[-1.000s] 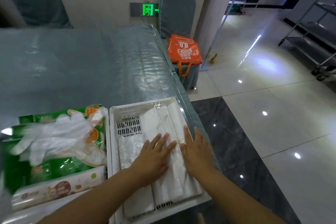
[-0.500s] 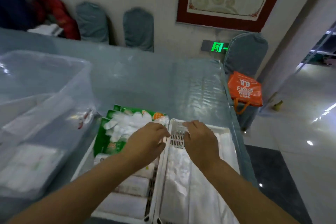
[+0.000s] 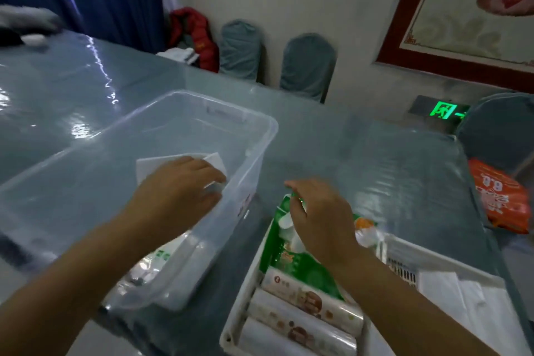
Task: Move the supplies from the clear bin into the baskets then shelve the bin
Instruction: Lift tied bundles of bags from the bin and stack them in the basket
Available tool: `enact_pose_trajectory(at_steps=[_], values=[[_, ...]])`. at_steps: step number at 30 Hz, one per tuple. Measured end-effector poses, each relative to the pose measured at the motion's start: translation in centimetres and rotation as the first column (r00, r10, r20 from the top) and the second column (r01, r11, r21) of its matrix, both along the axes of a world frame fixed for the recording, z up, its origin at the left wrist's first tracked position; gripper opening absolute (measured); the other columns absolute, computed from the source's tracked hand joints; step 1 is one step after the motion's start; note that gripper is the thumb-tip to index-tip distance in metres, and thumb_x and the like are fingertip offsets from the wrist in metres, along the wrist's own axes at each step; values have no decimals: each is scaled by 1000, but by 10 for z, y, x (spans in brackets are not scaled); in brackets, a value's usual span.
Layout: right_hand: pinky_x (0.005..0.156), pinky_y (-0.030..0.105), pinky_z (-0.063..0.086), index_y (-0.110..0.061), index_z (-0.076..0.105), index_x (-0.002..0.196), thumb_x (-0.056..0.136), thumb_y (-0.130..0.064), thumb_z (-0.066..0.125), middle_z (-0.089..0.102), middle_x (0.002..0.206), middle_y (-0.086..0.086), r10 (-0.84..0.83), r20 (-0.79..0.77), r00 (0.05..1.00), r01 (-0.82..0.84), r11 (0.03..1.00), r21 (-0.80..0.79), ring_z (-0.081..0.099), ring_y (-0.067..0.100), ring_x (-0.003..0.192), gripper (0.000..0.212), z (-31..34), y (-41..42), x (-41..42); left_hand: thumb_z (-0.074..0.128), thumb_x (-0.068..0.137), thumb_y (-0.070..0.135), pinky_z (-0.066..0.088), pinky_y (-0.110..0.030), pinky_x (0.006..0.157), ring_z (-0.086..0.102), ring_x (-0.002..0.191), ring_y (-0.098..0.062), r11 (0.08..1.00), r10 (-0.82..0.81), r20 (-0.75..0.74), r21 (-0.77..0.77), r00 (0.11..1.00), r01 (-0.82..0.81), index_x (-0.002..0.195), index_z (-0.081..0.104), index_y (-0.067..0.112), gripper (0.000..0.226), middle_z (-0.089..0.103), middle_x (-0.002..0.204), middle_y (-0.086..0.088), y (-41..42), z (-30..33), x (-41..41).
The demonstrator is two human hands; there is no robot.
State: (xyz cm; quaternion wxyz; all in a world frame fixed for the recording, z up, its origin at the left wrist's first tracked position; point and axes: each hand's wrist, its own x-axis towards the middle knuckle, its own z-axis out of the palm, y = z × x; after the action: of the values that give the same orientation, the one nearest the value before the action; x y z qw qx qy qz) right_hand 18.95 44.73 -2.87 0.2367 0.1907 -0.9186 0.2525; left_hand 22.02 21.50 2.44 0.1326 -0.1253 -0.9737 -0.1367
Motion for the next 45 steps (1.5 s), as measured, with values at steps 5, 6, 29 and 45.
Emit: enact_pose_trajectory(at_steps=[5, 6, 29, 45], values=[[78, 24, 48, -14, 68, 104, 84, -7, 60, 71, 101, 2, 65, 30, 997, -58, 981, -184, 63, 18, 89, 23, 15, -117, -34, 66, 81, 26, 44, -36, 83, 58, 102, -25, 995, 56, 33, -86, 998, -53, 104, 67, 22, 24, 68, 107, -1, -125, -4, -40], [77, 25, 49, -16, 68, 104, 84, -9, 59, 70, 99, 0, 88, 44, 995, -77, 975, -210, 63, 16, 87, 22, 19, -141, -41, 64, 82, 27, 44, -35, 84, 58, 103, -24, 992, 54, 43, -114, 998, -49, 105, 66, 23, 24, 68, 109, 1, -148, -5, -49], [104, 38, 29, -17, 41, 130, 69, -20, 72, 51, 129, 11, -123, 481, 868, -269, 698, 664, 45, 28, 119, 69, -105, -323, -205, 52, 87, 24, 30, -23, 101, 24, 134, -5, 945, -316, 221, -14, 923, 327, 121, 56, 30, 34, 58, 127, 13, -293, -54, -139], [71, 30, 46, -21, 61, 98, 70, -38, 72, 65, 101, 6, -260, 633, 729, -62, 896, 439, 60, 27, 91, 35, -17, -275, -179, 59, 83, 30, 16, -33, 112, 34, 133, -9, 932, -296, 154, -170, 943, 320, 119, 58, 33, 36, 56, 130, 10, -290, -51, -135]])
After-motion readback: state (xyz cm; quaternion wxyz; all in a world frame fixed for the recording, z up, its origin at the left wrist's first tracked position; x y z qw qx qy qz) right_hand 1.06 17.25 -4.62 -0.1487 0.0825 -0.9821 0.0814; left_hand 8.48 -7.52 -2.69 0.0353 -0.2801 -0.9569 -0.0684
